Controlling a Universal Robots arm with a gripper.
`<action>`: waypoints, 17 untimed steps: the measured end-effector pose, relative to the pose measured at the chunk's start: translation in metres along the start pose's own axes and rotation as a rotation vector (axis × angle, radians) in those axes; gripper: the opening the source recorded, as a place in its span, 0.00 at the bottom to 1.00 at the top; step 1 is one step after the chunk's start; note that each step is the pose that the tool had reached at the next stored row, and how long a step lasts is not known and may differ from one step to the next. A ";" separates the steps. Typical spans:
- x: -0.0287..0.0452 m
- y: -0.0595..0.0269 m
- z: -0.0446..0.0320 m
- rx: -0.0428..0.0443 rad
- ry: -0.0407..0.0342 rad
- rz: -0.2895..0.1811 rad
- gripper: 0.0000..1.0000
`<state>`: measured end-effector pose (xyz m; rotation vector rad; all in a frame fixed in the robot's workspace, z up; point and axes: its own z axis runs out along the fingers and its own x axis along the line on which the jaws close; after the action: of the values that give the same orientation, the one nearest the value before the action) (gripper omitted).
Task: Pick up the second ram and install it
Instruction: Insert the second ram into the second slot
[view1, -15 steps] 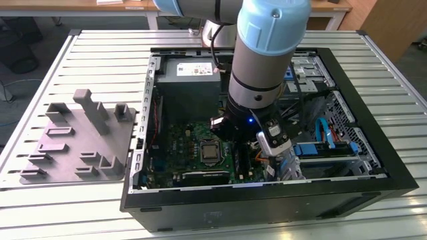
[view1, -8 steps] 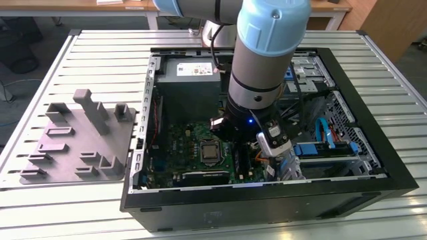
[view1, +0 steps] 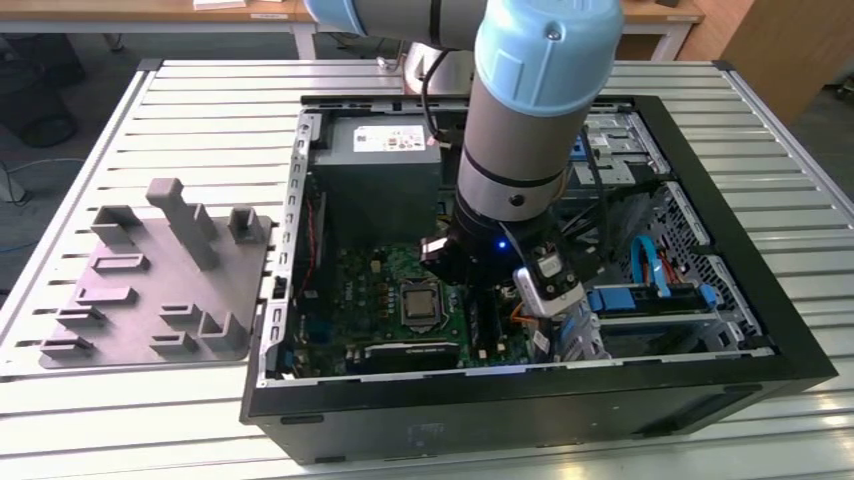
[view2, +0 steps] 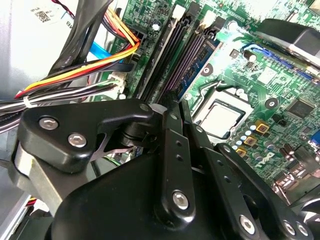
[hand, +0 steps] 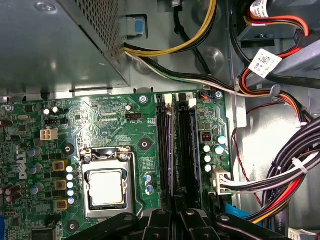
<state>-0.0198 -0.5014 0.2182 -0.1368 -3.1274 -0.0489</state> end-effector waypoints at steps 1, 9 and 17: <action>0.0000 -0.0003 0.0000 -0.0001 0.0000 0.000 0.14; 0.0002 0.0002 -0.0017 0.0024 -0.0003 -0.001 0.14; 0.0004 0.0017 -0.0030 0.0062 -0.0006 -0.001 0.14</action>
<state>-0.0199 -0.4998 0.2213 -0.1347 -3.1280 -0.0393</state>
